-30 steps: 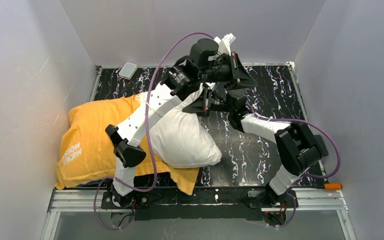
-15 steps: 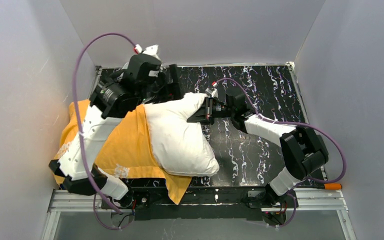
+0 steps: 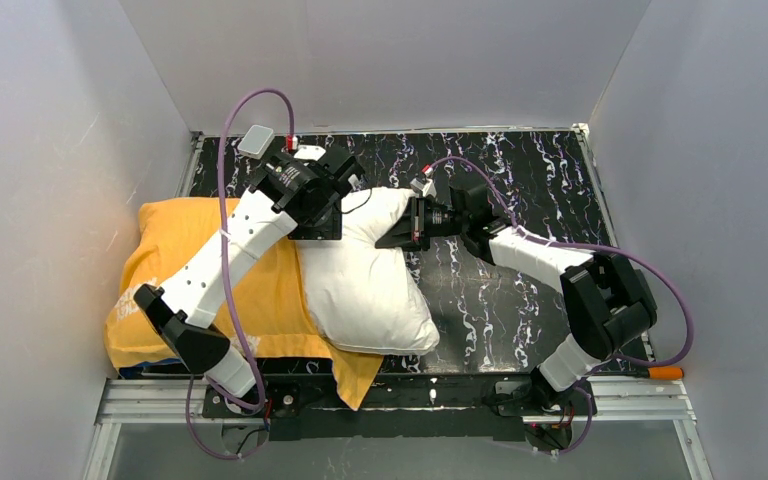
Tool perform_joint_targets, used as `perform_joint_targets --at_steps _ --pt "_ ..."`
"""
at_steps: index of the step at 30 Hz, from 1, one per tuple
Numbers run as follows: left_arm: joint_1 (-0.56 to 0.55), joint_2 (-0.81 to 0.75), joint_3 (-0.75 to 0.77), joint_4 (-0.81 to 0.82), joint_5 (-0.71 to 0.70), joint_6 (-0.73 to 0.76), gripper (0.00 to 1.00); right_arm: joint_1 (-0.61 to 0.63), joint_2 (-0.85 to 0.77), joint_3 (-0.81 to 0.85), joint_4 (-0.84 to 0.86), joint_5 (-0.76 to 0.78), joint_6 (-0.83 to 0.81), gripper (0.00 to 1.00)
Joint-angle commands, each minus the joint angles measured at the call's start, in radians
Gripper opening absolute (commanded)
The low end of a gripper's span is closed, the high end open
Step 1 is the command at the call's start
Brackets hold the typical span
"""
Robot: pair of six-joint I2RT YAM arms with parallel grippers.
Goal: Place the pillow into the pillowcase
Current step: Stuff the pillow into the pillowcase.
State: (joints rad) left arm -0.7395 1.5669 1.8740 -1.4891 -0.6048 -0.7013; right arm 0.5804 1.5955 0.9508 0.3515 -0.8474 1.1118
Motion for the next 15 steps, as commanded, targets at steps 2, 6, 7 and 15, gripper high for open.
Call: perform_joint_targets --at_steps 2,6,7,15 --pt "0.046 -0.051 -0.084 -0.195 -0.116 -0.049 0.80 0.003 -0.034 0.038 -0.039 -0.012 -0.045 0.01" --pt "0.121 -0.117 -0.137 -0.194 -0.125 -0.076 0.74 0.002 -0.039 0.040 -0.052 -0.011 -0.051 0.01" --pt "0.139 -0.130 -0.147 -0.192 -0.130 -0.070 0.74 0.001 -0.040 0.039 -0.059 -0.010 -0.055 0.01" --pt "0.196 -0.061 -0.227 -0.139 -0.107 0.037 0.88 0.001 -0.031 0.044 -0.064 -0.007 -0.057 0.01"
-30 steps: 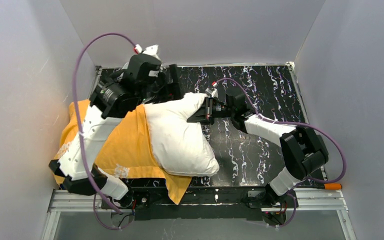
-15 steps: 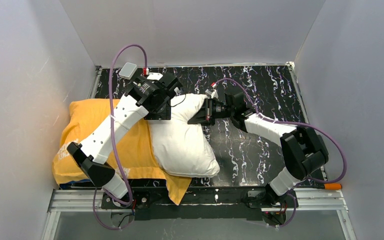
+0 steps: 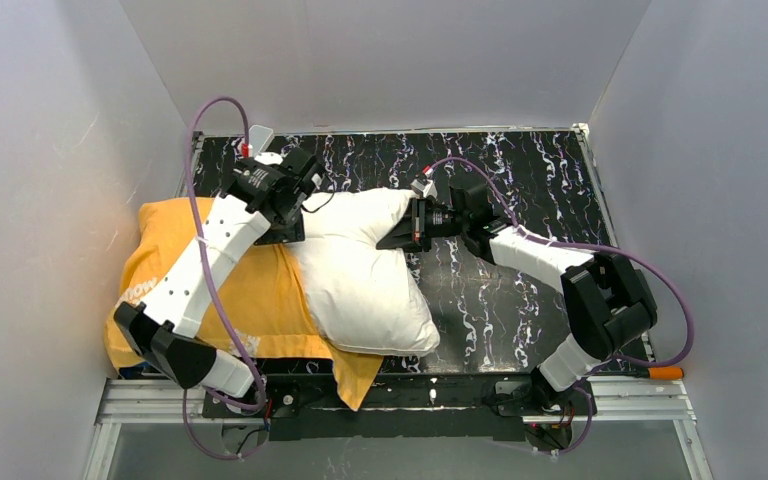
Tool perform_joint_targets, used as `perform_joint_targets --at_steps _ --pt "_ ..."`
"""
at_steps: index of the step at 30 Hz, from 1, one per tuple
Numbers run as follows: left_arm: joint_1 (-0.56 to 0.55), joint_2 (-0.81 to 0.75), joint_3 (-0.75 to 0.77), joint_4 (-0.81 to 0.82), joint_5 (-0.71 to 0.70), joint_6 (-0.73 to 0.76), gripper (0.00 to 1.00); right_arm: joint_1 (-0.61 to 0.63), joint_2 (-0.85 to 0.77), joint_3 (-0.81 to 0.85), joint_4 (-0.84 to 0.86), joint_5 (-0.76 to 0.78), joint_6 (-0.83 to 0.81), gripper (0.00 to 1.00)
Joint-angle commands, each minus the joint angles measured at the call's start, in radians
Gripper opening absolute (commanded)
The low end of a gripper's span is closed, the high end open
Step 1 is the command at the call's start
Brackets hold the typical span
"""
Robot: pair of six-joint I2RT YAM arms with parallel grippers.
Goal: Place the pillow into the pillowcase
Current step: Stuff the pillow into the pillowcase.
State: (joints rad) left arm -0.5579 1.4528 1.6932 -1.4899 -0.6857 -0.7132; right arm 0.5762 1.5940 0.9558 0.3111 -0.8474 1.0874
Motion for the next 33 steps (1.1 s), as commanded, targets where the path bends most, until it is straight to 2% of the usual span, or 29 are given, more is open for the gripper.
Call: perform_joint_targets --at_steps 1,3,8,9,13,17,21,25,27,33 --pt "0.018 0.069 -0.056 -0.130 -0.018 0.055 0.87 0.005 -0.031 0.041 -0.025 -0.008 -0.033 0.01" --pt "0.029 0.092 -0.069 -0.104 0.003 0.082 0.79 0.004 -0.032 0.045 -0.026 -0.008 -0.035 0.01" --pt "0.033 0.103 -0.051 -0.023 0.094 0.130 0.16 0.000 -0.041 0.055 -0.043 -0.013 -0.046 0.01" --pt "0.033 0.104 -0.029 -0.020 0.108 0.134 0.01 -0.003 -0.045 0.054 -0.047 -0.012 -0.048 0.01" --pt "0.032 0.070 0.040 0.056 0.265 0.158 0.00 -0.013 -0.055 0.055 -0.053 -0.015 -0.051 0.01" --pt "0.032 -0.070 -0.034 0.330 0.570 0.129 0.00 -0.019 -0.063 0.061 -0.056 -0.018 -0.052 0.01" --pt "0.033 -0.182 -0.168 0.679 0.855 -0.060 0.00 -0.027 -0.074 0.074 -0.055 -0.025 -0.048 0.01" --pt "0.032 -0.196 -0.306 1.028 1.119 -0.289 0.00 -0.031 -0.096 0.081 -0.030 -0.035 -0.031 0.01" --pt "0.019 -0.176 -0.323 1.157 1.194 -0.360 0.00 -0.032 -0.117 0.081 -0.012 -0.045 -0.021 0.01" --pt "-0.077 -0.022 -0.148 1.237 1.223 -0.409 0.00 -0.033 -0.164 0.059 0.063 -0.043 0.020 0.01"
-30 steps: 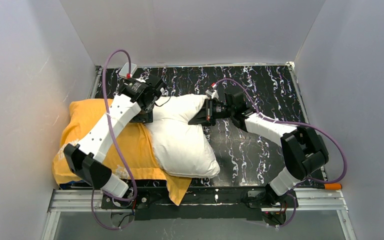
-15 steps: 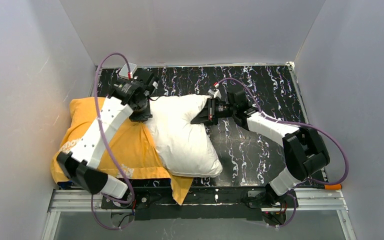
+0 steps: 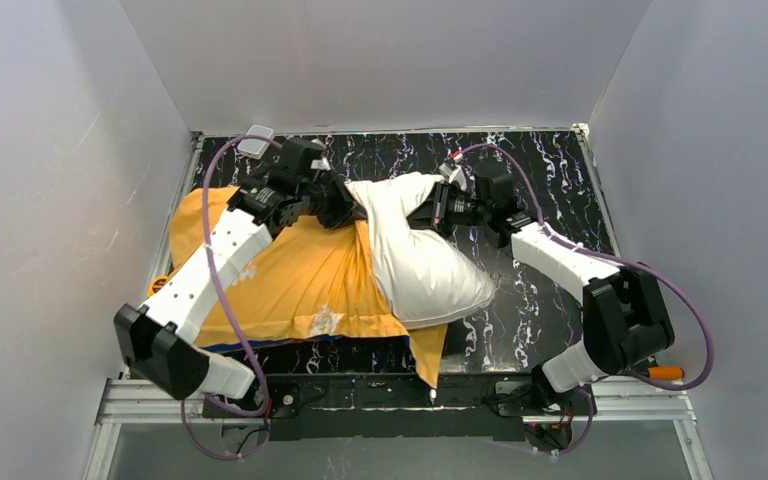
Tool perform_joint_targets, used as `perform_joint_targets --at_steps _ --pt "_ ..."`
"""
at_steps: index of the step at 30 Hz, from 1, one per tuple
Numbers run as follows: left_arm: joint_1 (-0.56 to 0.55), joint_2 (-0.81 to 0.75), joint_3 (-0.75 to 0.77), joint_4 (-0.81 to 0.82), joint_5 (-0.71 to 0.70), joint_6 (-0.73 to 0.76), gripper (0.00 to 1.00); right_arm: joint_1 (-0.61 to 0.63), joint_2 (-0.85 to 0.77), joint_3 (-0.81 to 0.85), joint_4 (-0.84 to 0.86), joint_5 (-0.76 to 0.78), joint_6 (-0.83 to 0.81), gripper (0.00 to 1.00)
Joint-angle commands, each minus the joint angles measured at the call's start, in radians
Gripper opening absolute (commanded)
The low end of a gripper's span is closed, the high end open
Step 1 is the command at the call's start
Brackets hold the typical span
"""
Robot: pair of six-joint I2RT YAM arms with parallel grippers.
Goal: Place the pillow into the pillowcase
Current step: Stuff the pillow into the pillowcase.
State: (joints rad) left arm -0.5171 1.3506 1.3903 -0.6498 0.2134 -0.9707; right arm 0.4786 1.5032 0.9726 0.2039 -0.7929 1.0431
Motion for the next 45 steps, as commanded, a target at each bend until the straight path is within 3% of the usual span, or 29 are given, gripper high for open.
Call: perform_joint_targets --at_steps 1,8,13,16,19,23,34,35,38,41,42,45 --pt "-0.138 0.109 0.195 0.410 0.320 -0.157 0.00 0.064 -0.073 0.036 0.190 -0.101 0.083 0.01" --pt "-0.269 0.366 0.551 0.476 0.344 -0.233 0.00 0.072 -0.070 0.001 0.229 -0.092 0.113 0.01" --pt "-0.372 0.508 0.763 0.462 0.375 -0.284 0.00 0.063 -0.015 0.058 0.162 -0.071 0.064 0.01" --pt "-0.417 0.492 0.756 0.380 0.347 -0.255 0.00 0.032 0.007 0.134 0.012 -0.057 -0.029 0.01" --pt "-0.432 0.407 0.643 0.301 0.267 -0.204 0.00 -0.021 -0.002 0.177 -0.114 -0.032 -0.106 0.01" --pt "-0.432 0.299 0.529 0.272 0.166 -0.172 0.00 -0.093 -0.032 0.170 -0.145 -0.027 -0.112 0.01" --pt "-0.458 0.262 0.551 0.217 0.132 -0.116 0.00 -0.121 0.016 0.371 -0.498 0.062 -0.308 0.01" --pt "-0.459 0.256 0.546 0.191 0.112 -0.101 0.00 -0.118 0.038 0.412 -0.560 0.063 -0.345 0.08" --pt "-0.458 0.226 0.564 -0.013 -0.052 -0.047 0.00 -0.097 0.068 0.545 -0.768 0.114 -0.511 0.47" --pt "-0.447 0.161 0.521 -0.153 -0.253 -0.007 0.00 -0.093 0.018 0.572 -0.859 0.180 -0.567 0.68" --pt "-0.438 0.133 0.493 -0.176 -0.281 0.000 0.05 -0.093 -0.005 0.572 -0.903 0.201 -0.588 0.75" --pt "-0.391 0.040 0.401 -0.224 -0.318 -0.005 0.57 -0.094 -0.072 0.553 -1.006 0.262 -0.646 0.83"
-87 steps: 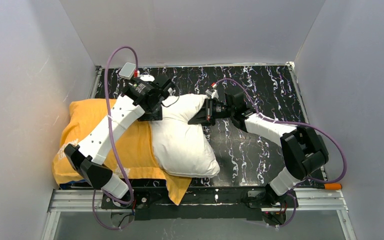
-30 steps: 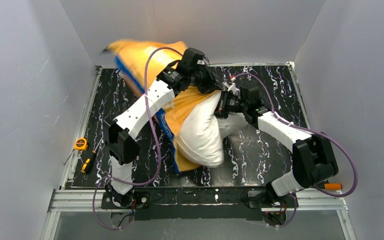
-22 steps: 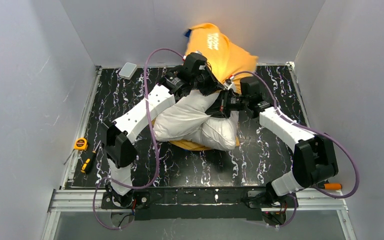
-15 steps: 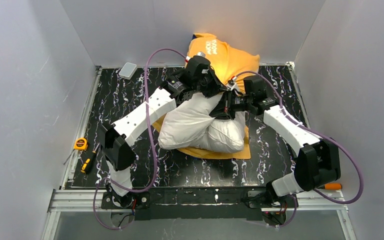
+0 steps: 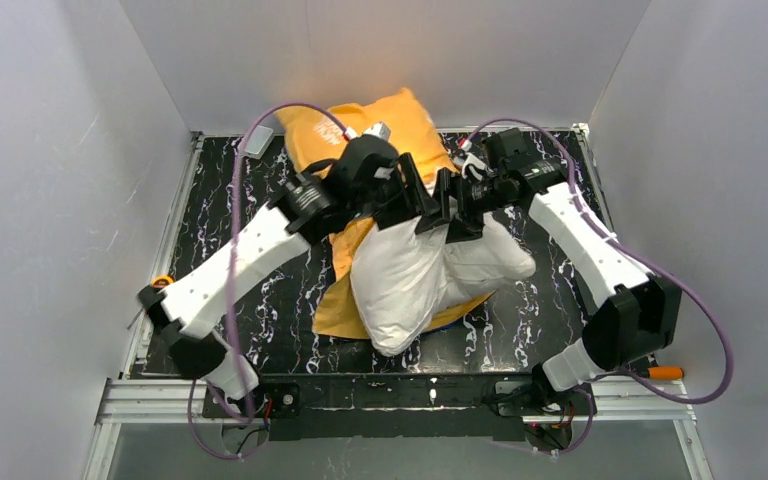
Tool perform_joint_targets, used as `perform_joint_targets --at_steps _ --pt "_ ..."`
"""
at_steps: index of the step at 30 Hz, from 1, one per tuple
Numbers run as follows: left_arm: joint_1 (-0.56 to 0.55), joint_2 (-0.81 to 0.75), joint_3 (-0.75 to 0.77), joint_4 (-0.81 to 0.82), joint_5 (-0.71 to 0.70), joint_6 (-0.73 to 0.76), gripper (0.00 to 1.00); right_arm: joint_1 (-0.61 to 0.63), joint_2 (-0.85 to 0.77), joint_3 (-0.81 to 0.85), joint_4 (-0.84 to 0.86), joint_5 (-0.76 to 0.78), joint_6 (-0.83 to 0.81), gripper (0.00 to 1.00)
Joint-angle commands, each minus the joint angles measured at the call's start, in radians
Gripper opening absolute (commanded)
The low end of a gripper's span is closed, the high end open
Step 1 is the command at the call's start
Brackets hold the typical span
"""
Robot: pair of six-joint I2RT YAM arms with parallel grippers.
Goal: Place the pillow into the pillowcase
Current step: Stuff the pillow into the pillowcase.
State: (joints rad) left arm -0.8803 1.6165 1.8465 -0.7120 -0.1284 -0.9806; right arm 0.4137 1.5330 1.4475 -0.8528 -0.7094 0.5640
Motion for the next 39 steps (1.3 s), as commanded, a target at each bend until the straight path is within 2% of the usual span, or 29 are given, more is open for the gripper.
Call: perform_joint_targets --at_steps 1,3,6,10,13,16,18,21,24,26,28,31,32,33,35,39 --pt "-0.005 -0.262 -0.085 -0.178 0.019 0.001 0.69 -0.029 -0.125 0.071 0.023 0.205 -0.182 0.85" --pt "0.023 -0.342 -0.148 -0.194 0.014 -0.005 0.84 -0.030 -0.177 0.053 -0.007 0.261 -0.195 0.88" --pt "0.071 -0.444 -0.244 -0.217 0.026 -0.026 0.93 -0.032 -0.238 0.048 -0.031 0.345 -0.194 0.92" --pt "0.139 -0.554 -0.385 -0.256 0.078 -0.080 0.97 -0.035 -0.246 0.084 -0.063 0.478 -0.215 0.96" --pt "0.185 -0.613 -0.495 -0.263 0.177 -0.127 0.97 -0.040 -0.213 0.159 -0.077 0.560 -0.228 0.98" --pt "0.205 -0.650 -0.605 -0.233 0.247 -0.173 0.97 -0.049 -0.145 0.219 -0.134 0.652 -0.246 0.98" --pt "0.209 -0.667 -0.670 -0.188 0.286 -0.203 0.98 -0.065 -0.111 0.197 -0.161 0.666 -0.258 0.98" --pt "0.213 -0.686 -0.740 -0.099 0.325 -0.238 0.98 -0.082 -0.101 0.085 -0.137 0.555 -0.252 0.98" --pt "0.220 -0.686 -0.772 -0.004 0.340 -0.250 0.97 -0.079 -0.110 -0.050 -0.074 0.318 -0.203 0.98" --pt "0.228 -0.666 -0.756 0.022 0.352 -0.237 0.96 -0.044 -0.142 -0.189 0.076 0.135 -0.104 0.98" --pt "0.234 -0.632 -0.708 0.015 0.358 -0.209 0.96 0.041 -0.156 -0.279 0.207 -0.008 0.015 0.98" --pt "0.234 -0.561 -0.603 -0.011 0.377 -0.149 0.96 0.232 -0.158 -0.315 0.454 -0.071 0.206 0.98" --pt "0.235 -0.534 -0.567 -0.023 0.391 -0.129 0.96 0.279 -0.154 -0.316 0.607 -0.101 0.272 0.98" --pt "0.235 -0.509 -0.534 -0.036 0.403 -0.113 0.96 0.307 -0.153 -0.302 0.669 -0.104 0.319 0.98" --pt "0.235 -0.469 -0.478 -0.052 0.437 -0.090 0.96 0.310 -0.166 -0.248 0.686 -0.066 0.318 0.98" --pt "0.234 -0.430 -0.430 -0.065 0.482 -0.083 0.95 0.203 -0.175 -0.078 0.418 0.020 0.122 0.98"
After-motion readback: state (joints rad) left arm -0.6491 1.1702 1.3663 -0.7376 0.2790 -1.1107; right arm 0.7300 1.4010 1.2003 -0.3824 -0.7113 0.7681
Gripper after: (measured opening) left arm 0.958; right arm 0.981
